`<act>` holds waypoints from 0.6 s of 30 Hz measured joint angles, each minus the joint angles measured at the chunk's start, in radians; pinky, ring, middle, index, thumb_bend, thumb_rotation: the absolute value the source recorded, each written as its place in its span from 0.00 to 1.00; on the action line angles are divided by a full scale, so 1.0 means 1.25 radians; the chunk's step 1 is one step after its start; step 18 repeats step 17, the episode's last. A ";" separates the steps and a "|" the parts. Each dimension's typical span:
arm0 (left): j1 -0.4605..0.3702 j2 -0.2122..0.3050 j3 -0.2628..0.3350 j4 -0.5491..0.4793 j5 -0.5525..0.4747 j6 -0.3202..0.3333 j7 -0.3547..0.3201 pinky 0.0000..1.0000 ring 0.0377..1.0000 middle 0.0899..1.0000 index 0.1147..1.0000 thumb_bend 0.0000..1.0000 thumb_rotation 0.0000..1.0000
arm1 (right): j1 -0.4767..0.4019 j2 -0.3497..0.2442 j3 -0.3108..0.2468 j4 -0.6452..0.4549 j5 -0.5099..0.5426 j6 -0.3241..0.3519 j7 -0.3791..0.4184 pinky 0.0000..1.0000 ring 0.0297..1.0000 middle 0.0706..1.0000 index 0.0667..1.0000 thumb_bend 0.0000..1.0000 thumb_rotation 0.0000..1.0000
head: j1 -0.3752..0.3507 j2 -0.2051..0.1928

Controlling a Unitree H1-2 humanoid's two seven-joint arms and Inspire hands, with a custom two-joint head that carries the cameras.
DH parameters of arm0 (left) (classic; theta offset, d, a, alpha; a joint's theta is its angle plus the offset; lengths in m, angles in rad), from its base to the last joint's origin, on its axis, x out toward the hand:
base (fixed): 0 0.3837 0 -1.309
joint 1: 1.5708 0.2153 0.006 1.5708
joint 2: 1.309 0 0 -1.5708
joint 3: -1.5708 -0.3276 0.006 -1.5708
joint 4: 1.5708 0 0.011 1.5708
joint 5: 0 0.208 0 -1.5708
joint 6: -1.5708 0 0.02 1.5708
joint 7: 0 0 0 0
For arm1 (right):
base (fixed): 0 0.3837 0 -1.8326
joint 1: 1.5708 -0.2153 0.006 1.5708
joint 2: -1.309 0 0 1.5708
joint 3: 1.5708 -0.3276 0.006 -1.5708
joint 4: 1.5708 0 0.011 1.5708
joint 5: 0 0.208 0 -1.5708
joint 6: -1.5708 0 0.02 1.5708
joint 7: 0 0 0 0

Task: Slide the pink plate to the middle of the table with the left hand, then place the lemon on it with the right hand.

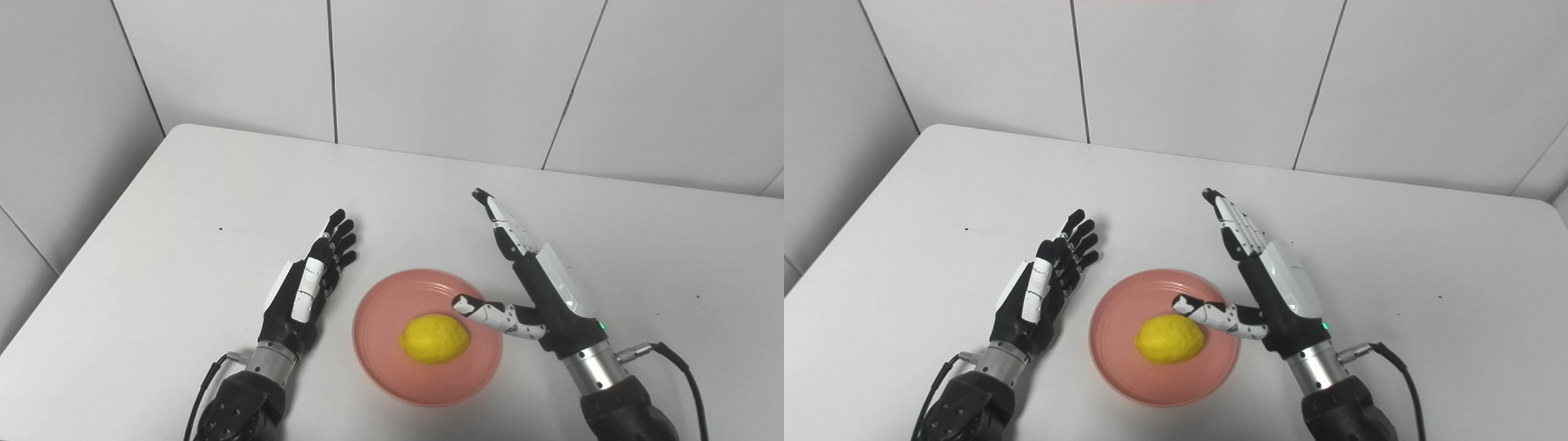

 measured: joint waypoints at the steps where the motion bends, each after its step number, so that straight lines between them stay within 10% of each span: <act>1: 0.005 0.005 0.000 0.000 0.000 0.002 -0.002 0.96 0.98 0.99 0.99 0.81 1.00 | 0.008 0.003 -0.008 -0.004 0.027 0.017 0.004 0.91 1.00 1.00 1.00 0.57 0.88 | -0.009 -0.002; 18: 0.028 0.038 0.005 0.001 -0.015 -0.015 -0.019 0.99 1.00 1.00 1.00 0.80 1.00 | 0.065 0.048 -0.067 -0.019 0.258 0.175 0.025 1.00 1.00 1.00 1.00 0.64 0.94 | -0.047 -0.031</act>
